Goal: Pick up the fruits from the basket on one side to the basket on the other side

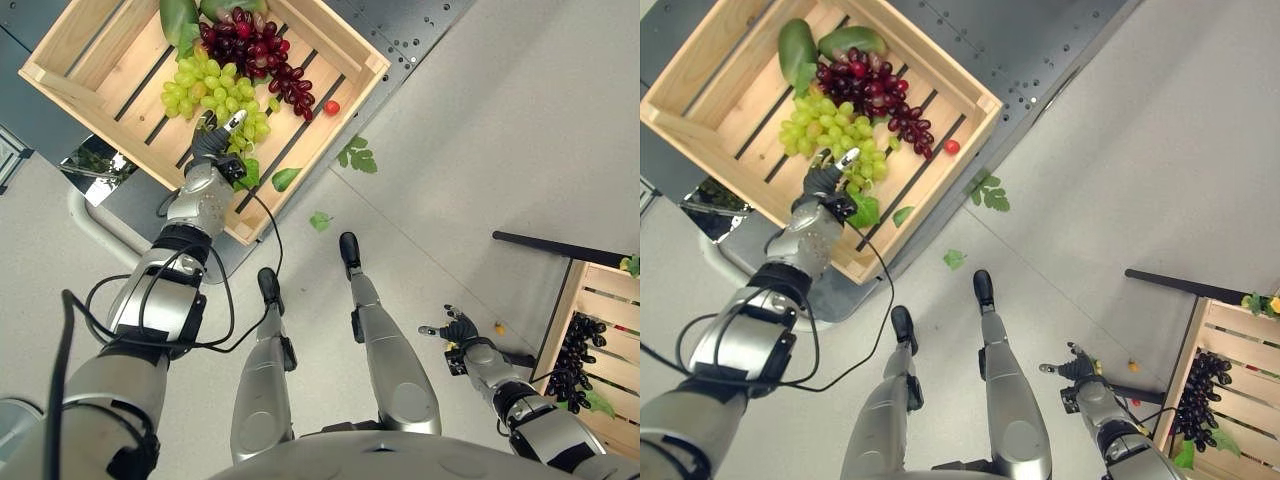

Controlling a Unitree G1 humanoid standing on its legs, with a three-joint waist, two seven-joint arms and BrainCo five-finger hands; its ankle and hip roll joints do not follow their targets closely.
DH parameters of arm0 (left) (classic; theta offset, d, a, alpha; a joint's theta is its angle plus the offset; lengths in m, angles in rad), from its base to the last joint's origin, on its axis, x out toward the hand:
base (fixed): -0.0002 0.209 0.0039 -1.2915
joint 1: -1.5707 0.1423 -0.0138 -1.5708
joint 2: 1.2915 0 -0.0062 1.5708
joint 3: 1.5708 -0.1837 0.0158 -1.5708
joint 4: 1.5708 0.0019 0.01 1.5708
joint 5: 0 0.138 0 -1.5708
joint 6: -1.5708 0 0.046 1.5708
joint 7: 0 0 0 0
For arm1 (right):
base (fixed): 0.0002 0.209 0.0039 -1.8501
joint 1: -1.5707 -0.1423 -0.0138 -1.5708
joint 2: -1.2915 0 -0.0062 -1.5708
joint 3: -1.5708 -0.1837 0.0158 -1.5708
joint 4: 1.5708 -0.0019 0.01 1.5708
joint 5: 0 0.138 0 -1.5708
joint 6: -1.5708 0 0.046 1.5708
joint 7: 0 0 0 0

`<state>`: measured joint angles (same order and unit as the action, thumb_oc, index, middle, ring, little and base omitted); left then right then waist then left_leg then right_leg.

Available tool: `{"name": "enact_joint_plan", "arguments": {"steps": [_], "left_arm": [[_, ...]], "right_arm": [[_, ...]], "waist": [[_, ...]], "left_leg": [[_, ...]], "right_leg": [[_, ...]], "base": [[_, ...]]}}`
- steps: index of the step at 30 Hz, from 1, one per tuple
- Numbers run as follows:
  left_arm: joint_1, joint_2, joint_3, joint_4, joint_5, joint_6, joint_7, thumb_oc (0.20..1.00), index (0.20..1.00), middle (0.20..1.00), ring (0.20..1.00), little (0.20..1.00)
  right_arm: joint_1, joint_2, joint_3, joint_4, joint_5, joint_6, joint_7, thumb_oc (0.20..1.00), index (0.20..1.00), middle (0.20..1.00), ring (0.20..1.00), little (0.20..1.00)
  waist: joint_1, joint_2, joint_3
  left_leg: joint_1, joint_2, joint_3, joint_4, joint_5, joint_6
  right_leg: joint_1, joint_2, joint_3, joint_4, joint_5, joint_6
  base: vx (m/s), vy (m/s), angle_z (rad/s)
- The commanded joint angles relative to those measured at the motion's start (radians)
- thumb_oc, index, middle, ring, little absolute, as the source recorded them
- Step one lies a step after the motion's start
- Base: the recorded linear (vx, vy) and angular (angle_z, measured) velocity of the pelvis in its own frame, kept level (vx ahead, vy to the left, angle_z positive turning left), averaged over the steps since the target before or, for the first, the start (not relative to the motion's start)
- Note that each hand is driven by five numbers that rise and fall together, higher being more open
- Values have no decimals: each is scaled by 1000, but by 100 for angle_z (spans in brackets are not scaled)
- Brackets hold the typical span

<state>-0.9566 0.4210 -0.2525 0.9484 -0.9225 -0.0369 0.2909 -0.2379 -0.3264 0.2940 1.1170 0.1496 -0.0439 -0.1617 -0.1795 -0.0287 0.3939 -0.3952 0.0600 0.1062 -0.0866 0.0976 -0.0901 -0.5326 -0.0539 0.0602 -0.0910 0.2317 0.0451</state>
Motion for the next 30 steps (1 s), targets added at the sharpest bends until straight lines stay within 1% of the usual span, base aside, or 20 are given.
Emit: {"name": "enact_joint_plan", "arguments": {"steps": [1,6,12,14,15,19,25,30], "left_arm": [[-137,27,11,73,-13,-63,-6,1000,1000,1000,1000,1000],[-158,30,5,96,10,-59,1,1000,1000,1000,1000,1000],[-204,44,-29,160,135,-29,4,1000,1000,1000,1000,1000],[-219,44,-36,169,151,-26,6,1000,1000,1000,1000,1000],[-230,46,-47,177,178,-21,7,1000,1000,1000,1000,1000],[-245,37,-66,183,210,-20,6,1000,1000,1000,1000,1000],[-244,18,-77,165,216,-23,2,1000,1000,1000,1000,1000],[-239,13,-79,164,226,-21,1,1000,1000,1000,1000,1000]], "right_arm": [[41,-8,22,10,7,7,-14,1000,1000,1000,1000,1000],[35,-13,26,9,10,4,-13,1000,1000,1000,1000,1000],[21,-17,30,18,16,-1,-14,1000,1000,1000,1000,1000],[18,-17,30,22,18,-2,-14,1000,1000,1000,1000,1000],[16,-18,29,25,22,-2,-13,1000,1000,1000,1000,1000],[12,-20,27,29,26,-1,-16,1000,1000,1000,1000,1000],[19,-21,21,23,27,-3,-22,1000,1000,1000,1000,1000],[26,-26,13,19,23,-4,-26,1000,1000,1000,1000,1000]], "waist": [[-4,-46,-23],[-7,-55,-23],[-13,-61,-21],[-15,-61,-19],[-17,-58,-16],[-20,-49,-10],[-28,-38,-8],[-35,-35,-10]], "left_leg": [[-60,-34,-56,-1,27,5],[-61,-33,-58,-1,27,4],[-70,-32,-55,-1,28,3],[-73,-32,-53,-1,27,2],[-72,-34,-50,-1,26,3],[-66,-37,-41,-1,23,5],[-62,-36,-27,-1,13,7],[-59,-35,-17,-1,10,9]], "right_leg": [[-5,-7,9,4,-68,94],[-5,-7,6,4,-67,95],[-14,-7,6,4,-64,96],[-17,-8,7,4,-64,96],[-17,-9,9,4,-64,97],[-15,-8,16,4,-64,96],[-17,-6,30,4,-67,97],[-22,-2,41,4,-66,96]], "base": [[0,0,0],[0,0,0],[0,0,0],[0,0,0],[0,0,0],[0,8,0],[1,16,-5],[1,-1,-11]]}}
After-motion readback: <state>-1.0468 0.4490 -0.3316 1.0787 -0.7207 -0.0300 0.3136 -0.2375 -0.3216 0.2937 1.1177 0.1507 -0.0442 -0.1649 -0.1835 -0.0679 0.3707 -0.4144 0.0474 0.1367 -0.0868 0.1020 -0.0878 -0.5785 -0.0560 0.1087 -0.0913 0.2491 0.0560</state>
